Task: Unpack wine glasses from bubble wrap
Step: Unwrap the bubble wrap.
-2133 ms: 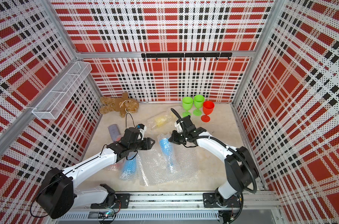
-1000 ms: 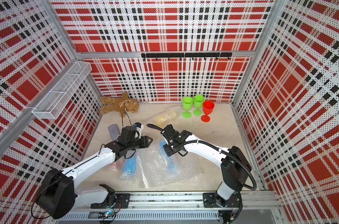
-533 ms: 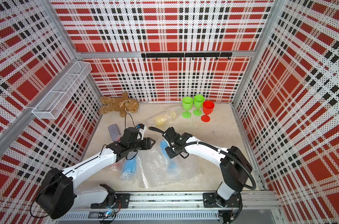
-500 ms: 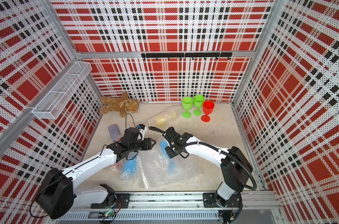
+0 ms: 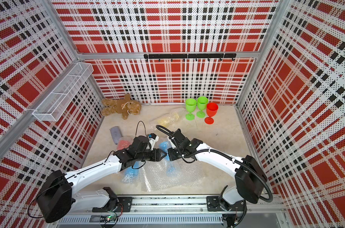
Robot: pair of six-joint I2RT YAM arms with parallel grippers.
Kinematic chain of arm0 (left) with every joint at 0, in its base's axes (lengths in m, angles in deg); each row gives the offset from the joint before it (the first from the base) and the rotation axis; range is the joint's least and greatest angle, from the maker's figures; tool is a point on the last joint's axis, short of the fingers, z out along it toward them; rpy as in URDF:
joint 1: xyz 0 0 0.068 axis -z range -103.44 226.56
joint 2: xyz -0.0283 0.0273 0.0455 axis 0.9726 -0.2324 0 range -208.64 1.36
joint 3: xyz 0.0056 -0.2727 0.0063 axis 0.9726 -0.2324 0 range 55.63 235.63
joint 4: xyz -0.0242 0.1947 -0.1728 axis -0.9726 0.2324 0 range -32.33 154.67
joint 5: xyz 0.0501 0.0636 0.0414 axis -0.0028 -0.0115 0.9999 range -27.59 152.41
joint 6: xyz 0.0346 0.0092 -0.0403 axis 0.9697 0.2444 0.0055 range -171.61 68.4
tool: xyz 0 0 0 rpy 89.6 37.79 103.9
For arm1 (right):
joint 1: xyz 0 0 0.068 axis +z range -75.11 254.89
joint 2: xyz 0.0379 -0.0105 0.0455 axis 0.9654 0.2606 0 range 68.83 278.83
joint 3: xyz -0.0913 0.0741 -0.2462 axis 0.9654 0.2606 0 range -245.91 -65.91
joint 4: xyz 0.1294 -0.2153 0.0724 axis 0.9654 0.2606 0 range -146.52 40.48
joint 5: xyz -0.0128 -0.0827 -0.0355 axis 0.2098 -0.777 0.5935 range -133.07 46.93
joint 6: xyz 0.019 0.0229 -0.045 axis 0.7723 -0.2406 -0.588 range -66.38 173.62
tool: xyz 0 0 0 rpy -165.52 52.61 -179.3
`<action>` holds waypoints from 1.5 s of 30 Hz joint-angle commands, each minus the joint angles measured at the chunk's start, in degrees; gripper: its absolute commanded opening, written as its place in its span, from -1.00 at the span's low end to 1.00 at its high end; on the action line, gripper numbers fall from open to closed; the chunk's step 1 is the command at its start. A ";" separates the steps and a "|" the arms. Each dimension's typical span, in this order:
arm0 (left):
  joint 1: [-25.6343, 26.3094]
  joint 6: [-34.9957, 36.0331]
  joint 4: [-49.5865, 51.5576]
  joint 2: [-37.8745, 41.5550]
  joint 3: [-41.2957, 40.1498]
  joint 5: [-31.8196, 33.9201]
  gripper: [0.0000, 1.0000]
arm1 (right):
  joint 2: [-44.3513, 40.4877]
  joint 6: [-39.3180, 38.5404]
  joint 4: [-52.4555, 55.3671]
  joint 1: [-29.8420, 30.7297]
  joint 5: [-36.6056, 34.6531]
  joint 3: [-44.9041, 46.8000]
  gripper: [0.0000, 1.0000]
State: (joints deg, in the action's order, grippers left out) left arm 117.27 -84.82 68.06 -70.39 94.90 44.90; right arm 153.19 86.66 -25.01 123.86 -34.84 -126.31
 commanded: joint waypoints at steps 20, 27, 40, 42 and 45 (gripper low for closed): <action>3.80 2.32 -1.77 -6.12 1.07 -0.58 -0.01 | -1.74 8.40 -13.00 -2.30 6.23 4.67 -1.00; 3.76 1.31 -4.40 -6.06 0.55 -1.83 -0.93 | -0.99 4.34 -11.29 -3.62 5.08 5.81 -0.93; 0.52 -2.54 -3.71 2.92 -3.93 -3.83 -1.00 | -6.66 -0.26 -10.33 -10.40 7.44 9.06 -0.75; 0.51 -3.29 -3.71 4.34 -4.86 -4.00 -1.00 | -7.56 -0.56 -10.24 -11.32 8.41 9.64 -0.71; 0.51 -4.39 -3.80 5.58 -6.22 -4.31 -1.00 | -8.40 -0.96 -10.24 -12.04 8.51 10.69 -0.72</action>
State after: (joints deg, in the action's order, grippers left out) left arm 118.10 -87.64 64.02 -66.21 90.16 41.33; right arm 146.39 87.05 -36.62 113.00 -25.16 -116.78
